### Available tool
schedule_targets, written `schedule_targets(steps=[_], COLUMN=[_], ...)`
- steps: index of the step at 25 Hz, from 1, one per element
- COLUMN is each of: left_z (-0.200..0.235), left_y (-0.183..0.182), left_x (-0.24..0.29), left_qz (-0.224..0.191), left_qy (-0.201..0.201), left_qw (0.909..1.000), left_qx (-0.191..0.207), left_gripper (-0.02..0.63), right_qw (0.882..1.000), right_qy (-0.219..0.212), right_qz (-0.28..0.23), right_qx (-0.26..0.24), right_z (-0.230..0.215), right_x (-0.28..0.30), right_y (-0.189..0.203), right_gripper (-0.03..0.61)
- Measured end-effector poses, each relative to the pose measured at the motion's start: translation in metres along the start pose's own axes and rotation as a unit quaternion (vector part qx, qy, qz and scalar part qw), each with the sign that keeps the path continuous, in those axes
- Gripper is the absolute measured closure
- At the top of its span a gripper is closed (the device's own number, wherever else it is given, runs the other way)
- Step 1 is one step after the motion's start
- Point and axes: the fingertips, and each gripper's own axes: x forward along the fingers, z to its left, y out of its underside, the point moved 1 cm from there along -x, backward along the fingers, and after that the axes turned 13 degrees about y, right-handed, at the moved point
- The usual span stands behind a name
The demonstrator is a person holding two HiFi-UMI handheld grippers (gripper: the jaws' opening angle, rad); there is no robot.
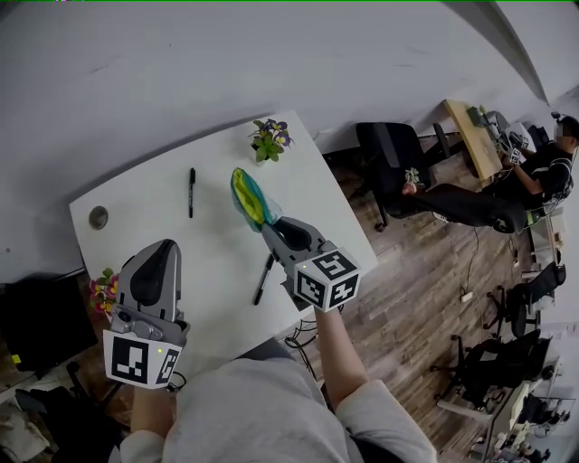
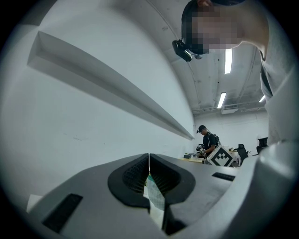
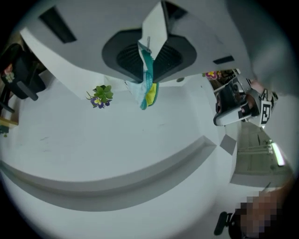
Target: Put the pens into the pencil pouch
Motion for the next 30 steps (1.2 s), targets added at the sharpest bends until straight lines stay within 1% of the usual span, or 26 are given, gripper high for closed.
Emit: schedule_targets(steps=[4,7,10,13,16,22,26,30], left_z=[-0.002,-0.003,0.000,0.004,0.011,0.035,0.052,0.070], left_y=[0.001,0.003,0.008,0.017,0.032,0.073,0.103,0.132], left_x=[0.000,0.001,0.006,0.014,0.024,0.049,0.068,0.083], left_qz=[0.001,-0.002,-0.003,0.008,0.023,0.046,0.084,0.109], left_qy=[-0.009,-0.020,-0.035,-0.044,-0.060,-0.093,-0.111,-0.133], left_qw=[0.9999,0.9997,0.9991,0.9986,0.9978,0.9945,0.9900,0.9836], left_qx=[0.007,0.010,0.022,0.028,0.019,-0.009,-0.019,-0.054], left_gripper=[0.588,0.588,0.588,0.588,0.588,0.588,0.588,0.586], right_qw=[0.998,0.996,0.995,0.996,0.996,0.996,0.994,0.992], right_qy=[-0.040,-0.061,-0.068,-0.070,-0.074,-0.082,-0.096,-0.112], right_qz=[0.001,-0.004,-0.011,-0.013,-0.017,-0.030,-0.037,-0.041], right_qx=[0.045,0.068,0.074,0.058,0.042,0.024,0.026,0.037], right_z=[0.004,0.004,0.001,-0.002,-0.007,-0.020,-0.026,-0.031], right_x=[-0.008,-0.013,-0.014,-0.013,-0.012,-0.010,-0.008,-0.007], right_y=[-0.003,-0.004,-0.006,-0.007,-0.009,-0.016,-0.020,-0.022], right_gripper=[0.503,0.503,0.503,0.503,0.504,0.505,0.504,0.505])
